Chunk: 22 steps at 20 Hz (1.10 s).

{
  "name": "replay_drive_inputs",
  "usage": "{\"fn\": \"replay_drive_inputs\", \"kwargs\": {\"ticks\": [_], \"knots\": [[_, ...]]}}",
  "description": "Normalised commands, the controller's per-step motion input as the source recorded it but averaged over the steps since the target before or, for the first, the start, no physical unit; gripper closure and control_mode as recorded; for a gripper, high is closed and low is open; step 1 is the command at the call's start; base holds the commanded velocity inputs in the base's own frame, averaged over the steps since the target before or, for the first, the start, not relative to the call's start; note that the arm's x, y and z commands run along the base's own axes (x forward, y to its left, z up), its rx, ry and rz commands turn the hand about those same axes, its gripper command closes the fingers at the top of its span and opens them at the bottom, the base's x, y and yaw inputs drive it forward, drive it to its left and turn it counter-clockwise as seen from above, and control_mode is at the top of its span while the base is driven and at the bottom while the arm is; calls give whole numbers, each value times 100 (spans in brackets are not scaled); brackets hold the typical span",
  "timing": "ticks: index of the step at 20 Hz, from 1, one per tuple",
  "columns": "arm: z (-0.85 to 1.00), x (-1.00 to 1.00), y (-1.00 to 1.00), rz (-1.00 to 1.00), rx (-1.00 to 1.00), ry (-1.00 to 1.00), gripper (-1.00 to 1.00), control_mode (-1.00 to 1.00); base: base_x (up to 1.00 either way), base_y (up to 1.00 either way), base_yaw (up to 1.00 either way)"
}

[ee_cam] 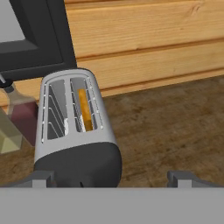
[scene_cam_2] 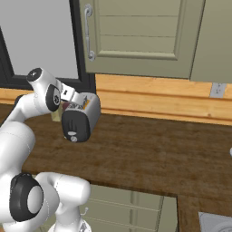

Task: Start the toaster. Once the lever pops up, take the bread to the plate on the dining counter.

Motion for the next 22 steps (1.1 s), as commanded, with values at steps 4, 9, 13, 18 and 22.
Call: {"fn": "replay_drive_inputs", "kwargs": {"ticks": [4,9,13,18,22], "knots": [[0,0,0,0,0,0,-100,-100,0,0,0],[0,0,0,0,0,0,-100,-100,0,0,0],[0,0,0,0,0,0,-100,-100,0,0,0],[0,0,0,0,0,0,-100,-100,0,0,0],[0,0,0,0,0,0,-100,-100,0,0,0]]}}
